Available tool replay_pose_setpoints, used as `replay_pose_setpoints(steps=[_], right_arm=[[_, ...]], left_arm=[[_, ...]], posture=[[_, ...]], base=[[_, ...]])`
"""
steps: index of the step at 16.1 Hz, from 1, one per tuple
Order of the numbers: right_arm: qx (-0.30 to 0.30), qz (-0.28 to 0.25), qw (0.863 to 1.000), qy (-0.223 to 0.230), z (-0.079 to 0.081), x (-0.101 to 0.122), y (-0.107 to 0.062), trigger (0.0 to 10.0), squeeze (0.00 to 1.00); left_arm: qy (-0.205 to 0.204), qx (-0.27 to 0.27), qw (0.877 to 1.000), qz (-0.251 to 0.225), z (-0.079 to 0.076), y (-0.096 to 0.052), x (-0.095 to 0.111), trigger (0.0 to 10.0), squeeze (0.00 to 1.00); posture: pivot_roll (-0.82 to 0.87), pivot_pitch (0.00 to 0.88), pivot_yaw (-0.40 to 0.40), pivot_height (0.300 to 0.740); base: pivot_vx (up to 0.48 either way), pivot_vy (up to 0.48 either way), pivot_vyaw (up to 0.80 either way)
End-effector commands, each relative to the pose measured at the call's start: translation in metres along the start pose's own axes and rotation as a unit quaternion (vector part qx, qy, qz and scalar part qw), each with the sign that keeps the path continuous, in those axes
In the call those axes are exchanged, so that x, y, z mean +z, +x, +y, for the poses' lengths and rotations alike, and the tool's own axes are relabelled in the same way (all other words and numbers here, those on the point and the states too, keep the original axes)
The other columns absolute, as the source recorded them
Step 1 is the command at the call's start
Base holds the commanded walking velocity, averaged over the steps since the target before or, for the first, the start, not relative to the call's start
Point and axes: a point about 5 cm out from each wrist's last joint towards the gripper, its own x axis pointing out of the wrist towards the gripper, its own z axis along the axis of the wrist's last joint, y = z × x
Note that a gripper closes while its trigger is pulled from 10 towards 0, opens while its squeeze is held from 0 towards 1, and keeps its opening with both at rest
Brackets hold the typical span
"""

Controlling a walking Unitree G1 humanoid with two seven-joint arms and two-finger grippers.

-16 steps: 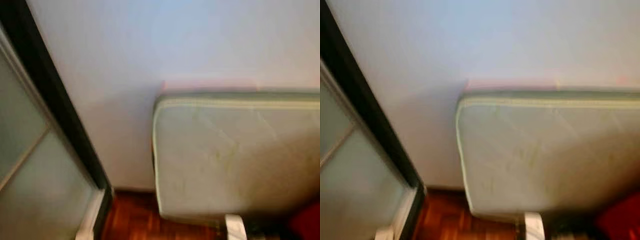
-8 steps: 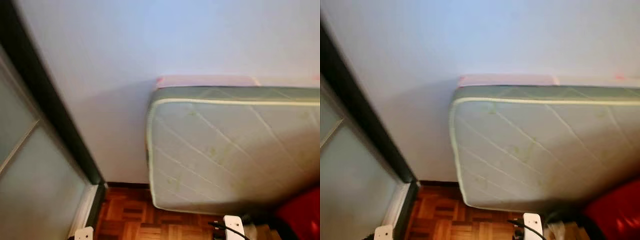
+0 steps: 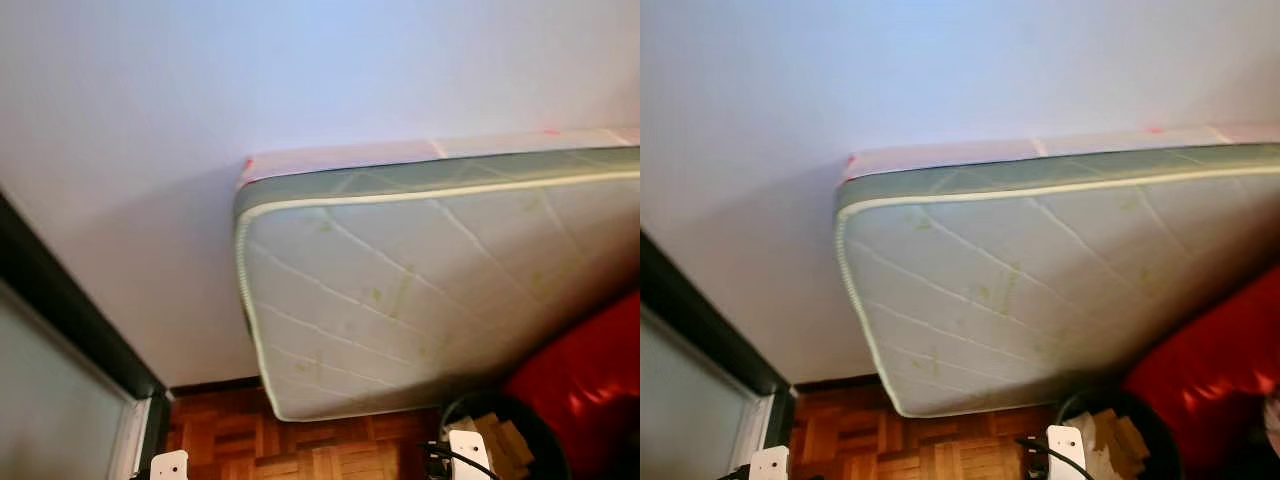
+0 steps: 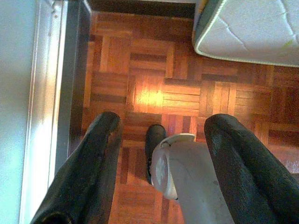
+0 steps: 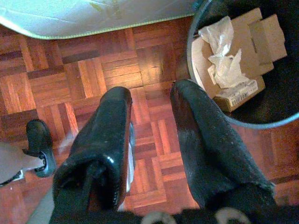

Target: Clean up the room

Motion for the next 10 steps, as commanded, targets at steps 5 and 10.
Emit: replay_pose_setpoints(steps=[5,10], right_arm=[[-0.001,-0.014,0.999,0.039,-0.0142,0.0377,0.0064,10.0,0.00],[-0.001,-0.012,0.999,0.036,-0.0145,0.0370,0.0063,10.0,0.00]], left_arm=[[0.064,-0.079,0.994,-0.045,-0.0565,0.0227,0.0755,10.0,0.00],[0.065,-0.077,0.994,-0.043,-0.0564,0.0227,0.0745,10.0,0.00]], posture=[[0.04,0.000,-0.063,0.740],[0.05,0.000,-0.064,0.740]], base=[[0.000,-0.172,-0.80],[0.000,0.000,-0.80]])
